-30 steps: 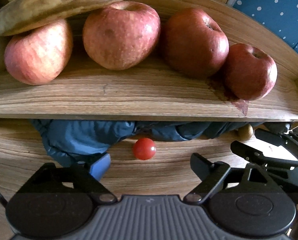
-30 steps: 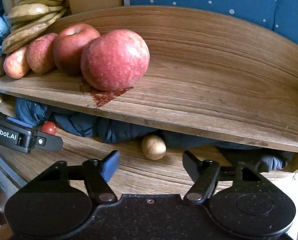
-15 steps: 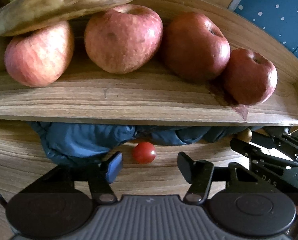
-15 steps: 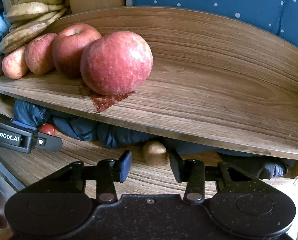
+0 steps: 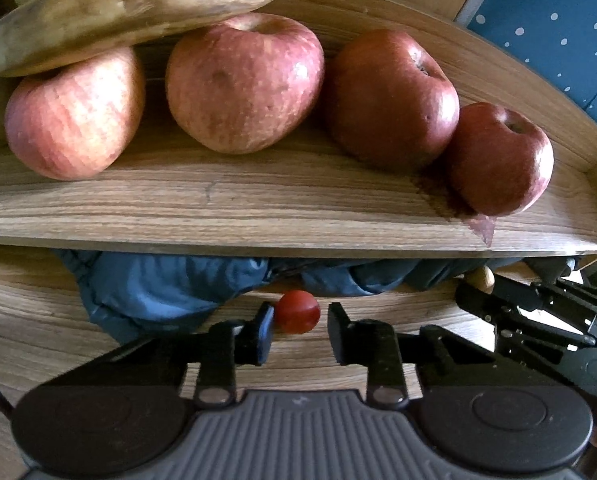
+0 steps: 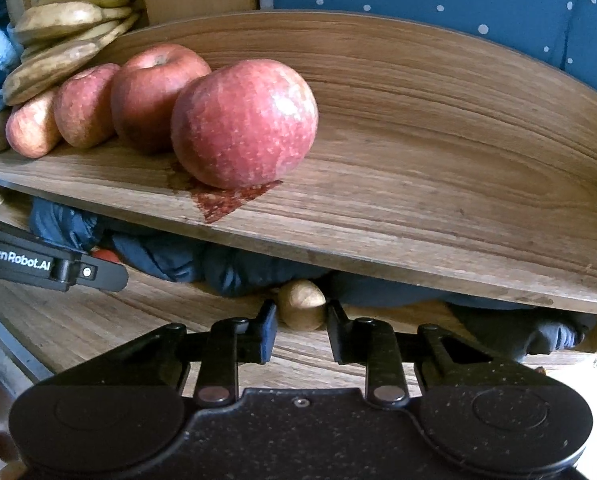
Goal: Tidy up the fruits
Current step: 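Grasp the cherry tomato with the left tool while the right tool grasps the small round fruit, then carry the tomato with the left tool while the right tool carries the small fruit over the tray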
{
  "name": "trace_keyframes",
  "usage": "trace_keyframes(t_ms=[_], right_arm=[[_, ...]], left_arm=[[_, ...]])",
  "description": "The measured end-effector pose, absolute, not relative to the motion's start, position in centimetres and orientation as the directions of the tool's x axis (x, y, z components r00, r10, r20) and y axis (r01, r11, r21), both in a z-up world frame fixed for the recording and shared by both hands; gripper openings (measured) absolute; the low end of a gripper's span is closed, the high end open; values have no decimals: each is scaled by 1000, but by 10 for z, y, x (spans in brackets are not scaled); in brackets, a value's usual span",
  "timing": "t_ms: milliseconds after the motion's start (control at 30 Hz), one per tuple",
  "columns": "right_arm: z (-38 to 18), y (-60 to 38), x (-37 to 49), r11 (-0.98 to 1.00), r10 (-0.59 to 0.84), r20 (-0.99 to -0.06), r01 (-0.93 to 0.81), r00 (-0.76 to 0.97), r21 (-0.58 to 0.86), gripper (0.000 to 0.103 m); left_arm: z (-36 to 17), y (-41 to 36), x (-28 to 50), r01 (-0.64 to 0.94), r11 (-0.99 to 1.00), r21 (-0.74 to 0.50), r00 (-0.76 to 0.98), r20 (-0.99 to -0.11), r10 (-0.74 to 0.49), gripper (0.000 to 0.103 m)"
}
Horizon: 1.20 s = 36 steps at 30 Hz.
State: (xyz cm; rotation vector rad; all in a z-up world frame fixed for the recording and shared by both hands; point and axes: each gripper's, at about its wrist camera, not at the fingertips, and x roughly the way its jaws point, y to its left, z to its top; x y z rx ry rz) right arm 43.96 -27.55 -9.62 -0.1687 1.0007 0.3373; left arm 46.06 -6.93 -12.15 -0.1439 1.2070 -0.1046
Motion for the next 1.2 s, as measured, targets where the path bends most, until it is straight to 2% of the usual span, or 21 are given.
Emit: trace_keyframes(t_ms=[100,600,1200], right_arm=[[-95,-273,436,934,210,-846,-357,490,24,28],[-88,-249,406,905,281,-846,-417,454,77,28],[-66,-246,374,870,357,-808,-481,469,105,28]], left_arm=[[-122,-69,460,5,986,-168,352,-922,-159,26],[-120,-83,440,40,980,-196,333,-922,-199,26],[-87,-96,390,40,980,-194,381,-904,-195,26]])
